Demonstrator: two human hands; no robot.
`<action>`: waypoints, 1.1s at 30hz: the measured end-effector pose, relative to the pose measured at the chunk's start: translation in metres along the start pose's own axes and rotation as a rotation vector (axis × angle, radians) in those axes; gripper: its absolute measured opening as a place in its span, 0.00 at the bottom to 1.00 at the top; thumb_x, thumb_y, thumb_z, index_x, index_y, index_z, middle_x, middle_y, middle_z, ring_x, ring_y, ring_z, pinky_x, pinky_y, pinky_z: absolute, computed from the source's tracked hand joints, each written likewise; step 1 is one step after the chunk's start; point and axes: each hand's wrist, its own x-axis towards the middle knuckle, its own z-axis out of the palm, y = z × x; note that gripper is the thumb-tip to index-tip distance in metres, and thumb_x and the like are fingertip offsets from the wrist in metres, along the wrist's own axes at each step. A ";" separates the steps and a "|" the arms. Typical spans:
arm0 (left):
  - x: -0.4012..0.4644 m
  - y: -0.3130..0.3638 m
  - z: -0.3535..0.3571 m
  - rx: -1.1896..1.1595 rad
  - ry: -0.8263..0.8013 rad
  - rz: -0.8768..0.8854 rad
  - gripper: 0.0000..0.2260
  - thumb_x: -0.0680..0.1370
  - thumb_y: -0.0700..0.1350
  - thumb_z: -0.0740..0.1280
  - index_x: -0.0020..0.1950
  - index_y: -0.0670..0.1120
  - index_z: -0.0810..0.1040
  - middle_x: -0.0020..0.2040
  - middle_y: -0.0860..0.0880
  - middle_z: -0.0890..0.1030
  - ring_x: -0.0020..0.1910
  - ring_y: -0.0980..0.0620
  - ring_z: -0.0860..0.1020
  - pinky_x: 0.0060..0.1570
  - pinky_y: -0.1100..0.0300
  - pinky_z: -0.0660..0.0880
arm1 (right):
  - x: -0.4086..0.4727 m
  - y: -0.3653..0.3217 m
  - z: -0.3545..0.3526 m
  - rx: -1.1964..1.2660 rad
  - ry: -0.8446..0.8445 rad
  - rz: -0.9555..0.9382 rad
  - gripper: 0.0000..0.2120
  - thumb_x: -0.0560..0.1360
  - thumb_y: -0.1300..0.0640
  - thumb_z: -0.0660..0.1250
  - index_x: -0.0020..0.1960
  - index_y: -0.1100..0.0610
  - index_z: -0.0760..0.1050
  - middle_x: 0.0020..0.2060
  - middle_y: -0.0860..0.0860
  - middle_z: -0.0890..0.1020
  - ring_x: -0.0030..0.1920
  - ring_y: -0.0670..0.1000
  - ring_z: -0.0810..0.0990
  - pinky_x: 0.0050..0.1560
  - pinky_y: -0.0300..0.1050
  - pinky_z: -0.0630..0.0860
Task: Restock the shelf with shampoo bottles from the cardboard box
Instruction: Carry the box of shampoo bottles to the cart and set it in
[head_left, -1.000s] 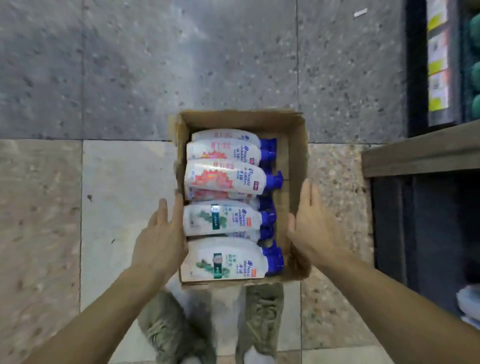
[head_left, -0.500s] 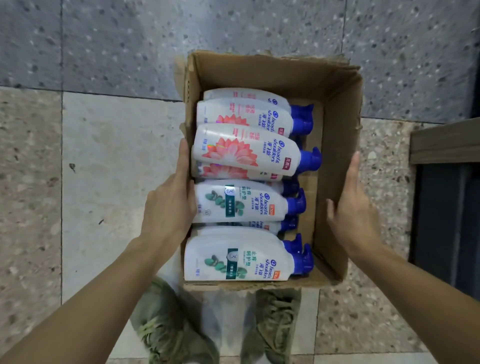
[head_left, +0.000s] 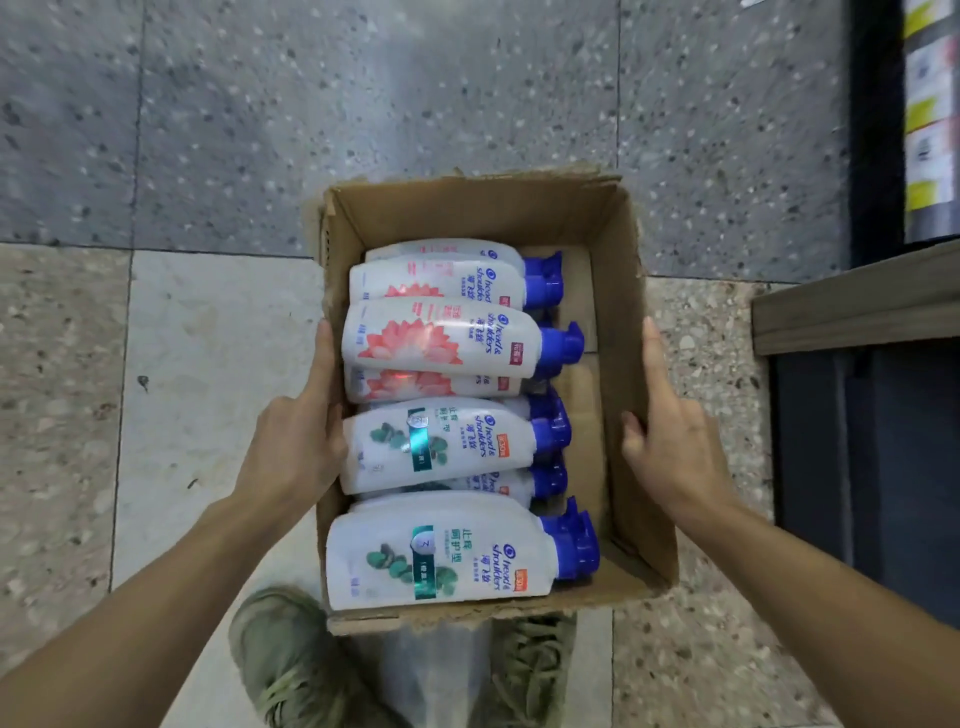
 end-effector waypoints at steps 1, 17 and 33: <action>-0.008 0.002 -0.008 0.002 -0.006 -0.004 0.39 0.78 0.39 0.60 0.78 0.58 0.38 0.24 0.51 0.70 0.22 0.52 0.69 0.22 0.64 0.59 | -0.002 -0.004 -0.012 -0.006 -0.013 -0.028 0.51 0.74 0.64 0.69 0.77 0.41 0.35 0.27 0.47 0.73 0.26 0.45 0.73 0.25 0.38 0.69; -0.150 0.158 -0.398 -0.046 0.149 0.112 0.44 0.76 0.40 0.65 0.72 0.72 0.39 0.53 0.42 0.84 0.48 0.40 0.81 0.40 0.56 0.75 | -0.126 -0.219 -0.387 -0.059 0.031 -0.135 0.55 0.72 0.61 0.68 0.71 0.32 0.27 0.27 0.47 0.67 0.40 0.61 0.80 0.40 0.50 0.72; -0.156 0.406 -0.847 -0.006 0.333 0.369 0.33 0.77 0.40 0.67 0.78 0.54 0.57 0.61 0.50 0.81 0.57 0.51 0.80 0.55 0.53 0.77 | -0.102 -0.439 -0.824 -0.106 0.277 -0.329 0.52 0.70 0.63 0.66 0.77 0.38 0.34 0.33 0.52 0.75 0.31 0.50 0.75 0.27 0.41 0.68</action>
